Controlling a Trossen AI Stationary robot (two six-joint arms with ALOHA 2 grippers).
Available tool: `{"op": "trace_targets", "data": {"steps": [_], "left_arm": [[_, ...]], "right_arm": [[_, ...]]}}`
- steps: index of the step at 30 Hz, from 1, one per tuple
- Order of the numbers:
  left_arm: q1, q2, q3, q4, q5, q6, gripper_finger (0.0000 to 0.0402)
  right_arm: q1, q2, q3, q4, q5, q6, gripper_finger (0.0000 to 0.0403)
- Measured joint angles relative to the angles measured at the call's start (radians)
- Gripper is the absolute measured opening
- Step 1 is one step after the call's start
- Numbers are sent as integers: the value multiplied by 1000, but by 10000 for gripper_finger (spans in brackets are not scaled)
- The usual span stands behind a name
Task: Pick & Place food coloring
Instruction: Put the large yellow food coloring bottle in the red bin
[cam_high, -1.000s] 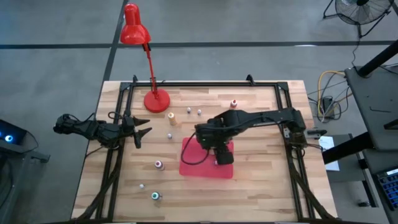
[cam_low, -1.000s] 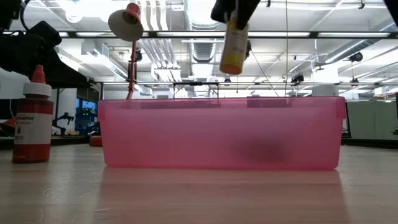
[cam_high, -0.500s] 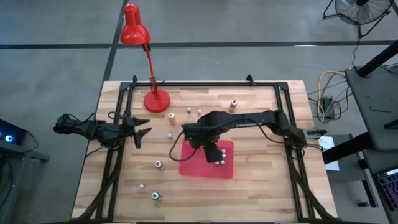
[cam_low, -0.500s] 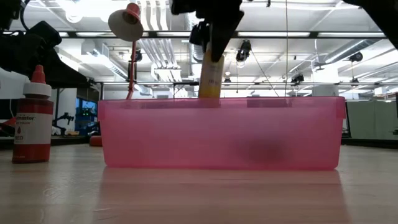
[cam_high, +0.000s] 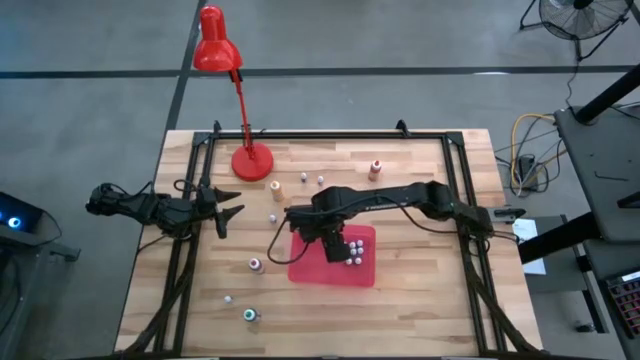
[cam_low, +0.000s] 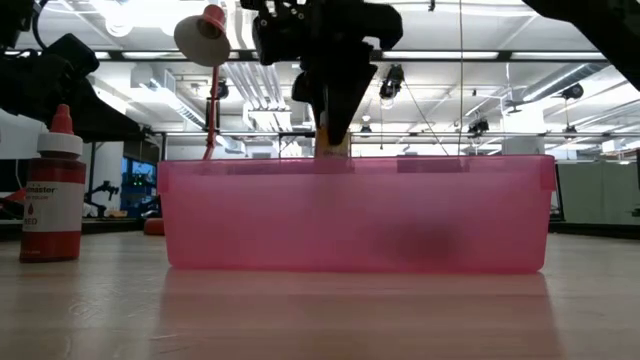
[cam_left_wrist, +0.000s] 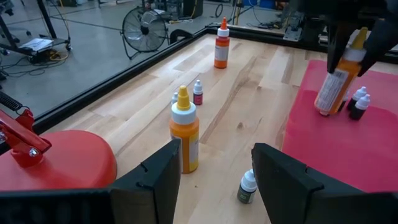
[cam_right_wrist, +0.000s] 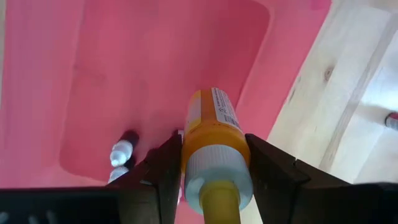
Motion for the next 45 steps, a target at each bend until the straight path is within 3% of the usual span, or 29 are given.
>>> {"op": "trace_targets", "data": {"steps": [26,45], "left_arm": [[0,0,0,0,0,0,170],[0,0,0,0,0,0,170]], "right_arm": [[-3,32,-101,64,-45,-26,149],[-11,27,-114,82,0,3,186]]}}
